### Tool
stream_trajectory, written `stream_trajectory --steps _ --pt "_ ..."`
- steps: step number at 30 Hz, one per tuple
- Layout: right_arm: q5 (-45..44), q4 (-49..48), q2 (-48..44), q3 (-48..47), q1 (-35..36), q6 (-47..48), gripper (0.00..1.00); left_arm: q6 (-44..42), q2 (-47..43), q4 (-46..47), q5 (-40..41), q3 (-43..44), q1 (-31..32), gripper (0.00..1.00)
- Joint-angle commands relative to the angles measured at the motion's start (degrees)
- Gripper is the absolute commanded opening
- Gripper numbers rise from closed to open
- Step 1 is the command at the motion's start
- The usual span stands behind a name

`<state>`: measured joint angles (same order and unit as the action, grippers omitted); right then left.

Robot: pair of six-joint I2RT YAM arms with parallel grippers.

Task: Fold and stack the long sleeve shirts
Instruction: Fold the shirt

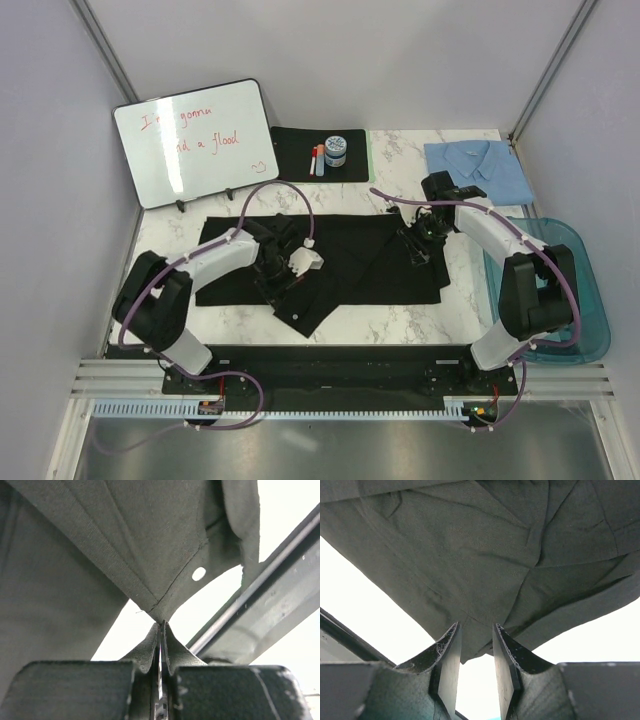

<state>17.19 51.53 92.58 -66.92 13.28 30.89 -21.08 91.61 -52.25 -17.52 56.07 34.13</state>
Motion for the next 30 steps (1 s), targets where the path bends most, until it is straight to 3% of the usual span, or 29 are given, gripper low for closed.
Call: stream_trajectory --steps 1,6,14,30 --pt "-1.3 0.9 0.0 -0.2 -0.2 0.0 0.39 -4.8 -5.9 -5.5 3.4 3.2 -1.1 0.02" --pt "-2.2 1.2 -0.6 1.2 -0.3 0.6 0.39 -11.4 -5.0 -8.6 8.0 8.8 -6.1 0.02" --pt "-3.5 1.2 0.8 1.9 -0.3 -0.5 0.34 -23.1 5.1 -12.3 14.8 19.0 -13.4 0.02" --pt "-6.0 0.7 2.1 3.8 -1.1 -0.8 0.29 -32.8 18.3 -8.3 23.6 29.4 -22.9 0.02"
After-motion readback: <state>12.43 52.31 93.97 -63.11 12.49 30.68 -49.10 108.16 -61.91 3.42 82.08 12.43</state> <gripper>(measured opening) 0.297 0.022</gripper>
